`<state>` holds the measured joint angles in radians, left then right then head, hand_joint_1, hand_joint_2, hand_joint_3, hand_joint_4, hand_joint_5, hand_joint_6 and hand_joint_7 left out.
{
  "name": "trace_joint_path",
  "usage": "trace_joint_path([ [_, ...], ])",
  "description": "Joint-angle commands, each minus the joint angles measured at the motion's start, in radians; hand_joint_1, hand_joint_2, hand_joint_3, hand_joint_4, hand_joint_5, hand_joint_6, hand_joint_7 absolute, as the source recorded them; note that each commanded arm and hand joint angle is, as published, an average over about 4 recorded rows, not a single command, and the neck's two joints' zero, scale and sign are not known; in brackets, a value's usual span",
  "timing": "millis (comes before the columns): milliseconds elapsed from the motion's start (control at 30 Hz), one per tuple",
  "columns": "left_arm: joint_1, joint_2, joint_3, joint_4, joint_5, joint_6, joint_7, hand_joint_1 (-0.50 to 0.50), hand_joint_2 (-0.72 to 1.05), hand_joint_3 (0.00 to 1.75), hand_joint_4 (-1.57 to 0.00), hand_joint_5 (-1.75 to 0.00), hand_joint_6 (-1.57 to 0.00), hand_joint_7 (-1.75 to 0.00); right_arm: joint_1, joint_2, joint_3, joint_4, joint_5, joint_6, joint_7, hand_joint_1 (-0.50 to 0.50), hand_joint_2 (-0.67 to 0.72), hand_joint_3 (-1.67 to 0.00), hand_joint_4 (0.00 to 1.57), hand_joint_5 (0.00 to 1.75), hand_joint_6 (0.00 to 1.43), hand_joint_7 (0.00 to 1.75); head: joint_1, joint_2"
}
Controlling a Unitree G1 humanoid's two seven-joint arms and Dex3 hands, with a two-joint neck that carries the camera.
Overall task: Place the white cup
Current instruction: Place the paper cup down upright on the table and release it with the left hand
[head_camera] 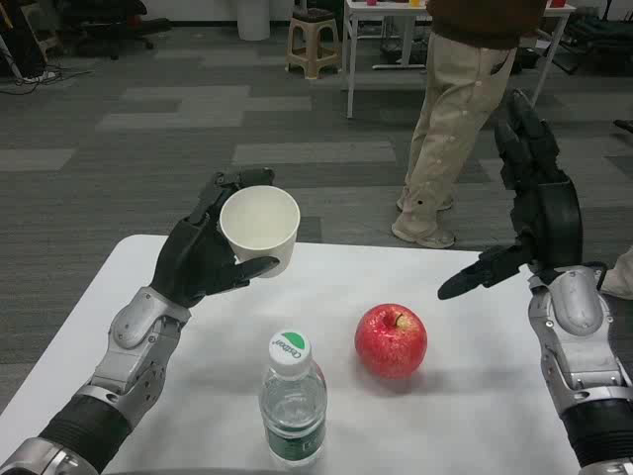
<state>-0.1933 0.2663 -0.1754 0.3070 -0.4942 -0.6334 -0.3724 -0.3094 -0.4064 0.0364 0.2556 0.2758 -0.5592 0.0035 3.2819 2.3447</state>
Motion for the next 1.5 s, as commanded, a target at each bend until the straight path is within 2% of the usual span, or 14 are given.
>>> trace_joint_path([
  [33, -0.008, -0.018, 0.015, 0.006, 0.017, -0.026, -0.007, -0.41, 1.05, 0.09, 0.00, 0.00, -0.35, -1.05, 0.002, -0.006, -0.024, -0.014, 0.005, -0.005, 0.000, -0.43, 0.72, 0.00, 0.00, 0.00, 0.00, 0.00, 0.020, 0.024],
  [700, -0.008, -0.015, 0.011, 0.006, 0.013, -0.026, -0.007, -0.41, 1.05, 0.09, 0.00, 0.00, -0.36, -1.05, 0.004, -0.003, -0.027, -0.021, 0.005, -0.005, 0.000, -0.42, 0.72, 0.00, 0.00, 0.00, 0.00, 0.00, 0.004, 0.008],
  [867, -0.008, -0.015, 0.012, 0.006, 0.013, -0.026, -0.007, -0.41, 1.05, 0.09, 0.00, 0.00, -0.37, -1.05, 0.005, -0.003, -0.027, -0.022, 0.005, -0.007, 0.000, -0.45, 0.72, 0.00, 0.00, 0.00, 0.00, 0.00, 0.003, 0.008],
  [1033, -0.008, -0.015, 0.015, 0.006, 0.012, -0.027, -0.007, -0.41, 1.05, 0.09, 0.00, 0.00, -0.35, -1.05, 0.007, -0.004, -0.027, -0.022, 0.005, -0.006, 0.000, -0.42, 0.72, 0.00, 0.00, 0.00, 0.00, 0.00, 0.004, 0.006],
  [1500, 0.026, -0.020, 0.047, 0.118, 0.003, -0.073, -0.016, -0.39, 1.05, 0.09, 0.00, 0.00, -0.37, -1.05, 0.012, -0.009, -0.029, -0.023, 0.005, -0.005, 0.000, -0.43, 0.72, 0.00, 0.00, 0.00, 0.00, 0.00, 0.009, -0.015],
])
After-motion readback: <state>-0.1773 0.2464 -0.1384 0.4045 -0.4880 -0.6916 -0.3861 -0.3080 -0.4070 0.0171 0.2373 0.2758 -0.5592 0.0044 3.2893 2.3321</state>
